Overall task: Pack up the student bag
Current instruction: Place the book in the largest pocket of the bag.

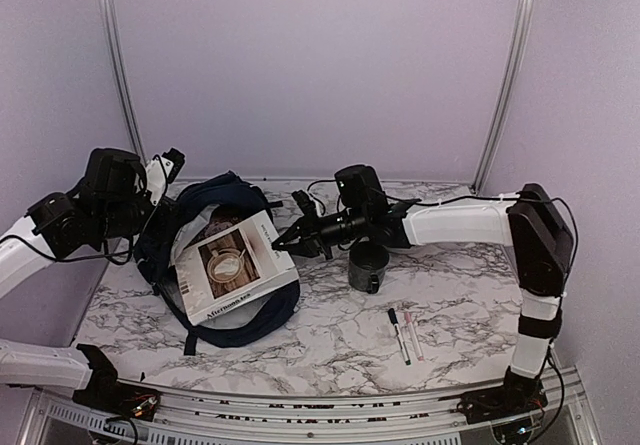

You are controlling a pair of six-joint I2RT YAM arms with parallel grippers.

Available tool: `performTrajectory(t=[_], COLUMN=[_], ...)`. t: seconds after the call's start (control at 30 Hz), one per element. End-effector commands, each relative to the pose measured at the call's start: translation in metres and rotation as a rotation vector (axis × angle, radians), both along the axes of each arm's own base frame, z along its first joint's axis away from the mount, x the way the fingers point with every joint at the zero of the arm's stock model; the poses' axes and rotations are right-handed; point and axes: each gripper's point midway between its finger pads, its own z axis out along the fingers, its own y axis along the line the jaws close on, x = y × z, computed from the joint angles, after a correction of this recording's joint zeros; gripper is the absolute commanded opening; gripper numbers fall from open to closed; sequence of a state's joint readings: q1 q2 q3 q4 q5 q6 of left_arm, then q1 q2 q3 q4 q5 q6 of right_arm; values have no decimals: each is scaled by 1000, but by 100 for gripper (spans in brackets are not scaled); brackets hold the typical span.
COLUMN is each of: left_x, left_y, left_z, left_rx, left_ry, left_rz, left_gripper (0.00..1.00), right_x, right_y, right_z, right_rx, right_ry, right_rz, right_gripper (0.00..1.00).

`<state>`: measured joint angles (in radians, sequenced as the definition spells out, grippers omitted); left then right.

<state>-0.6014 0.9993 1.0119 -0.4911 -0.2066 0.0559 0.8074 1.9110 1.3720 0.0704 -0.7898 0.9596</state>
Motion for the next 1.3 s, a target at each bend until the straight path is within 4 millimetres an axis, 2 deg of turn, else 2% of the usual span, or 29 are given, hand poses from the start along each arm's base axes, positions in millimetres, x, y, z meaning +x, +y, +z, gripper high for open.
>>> performTrajectory(t=[0.0,0.17,0.23,0.4,0.47,0.53,0.67,0.77,0.87,0.97,1.1,1.17,1.27], left_x=[-1,-14,-20,-26,-26,-25,-26,-26,-22,-18,-15,-14,-13], left_y=[-10,-19,-26,-31,-33,-36,-41,-38,-34,-33,-30,-28,-28], left_z=[63,77,81,85,84,81,79,80,78,76,73,72,72], left_rx=[-166,-232,-262,-294,-297,-299,-314,-319,-305,-297,-282,-275,-275], left_ry=[-179,-214,-212,-213,-209,-197,-175,-178,-185,-177,-173,-176,-177], left_rz=[-43,-126,-171,-209,-216,-224,-241,-227,-195,-181,-156,-147,-145], left_gripper=[0,0,0,0,0,0,0,0,0,0,0,0,0], right_x=[58,102,101,113,111,102,70,49,32,17,3,1,9], right_y=[20,29,43,54,65,85,131,139,120,92,56,31,-3], right_z=[36,35,33,22,17,12,4,8,6,20,26,16,-1], right_rx=[199,210,211,246,264,246,179,143,47,-31,-204,-342,-498], right_ry=[-19,-75,-98,-151,-148,-156,-251,-331,-433,-548,-687,-709,-720], right_rz=[-205,-435,-513,-752,-789,-764,-643,-546,-471,-417,-323,-296,-293], right_gripper=[0,0,0,0,0,1,11,23,34,43,52,54,58])
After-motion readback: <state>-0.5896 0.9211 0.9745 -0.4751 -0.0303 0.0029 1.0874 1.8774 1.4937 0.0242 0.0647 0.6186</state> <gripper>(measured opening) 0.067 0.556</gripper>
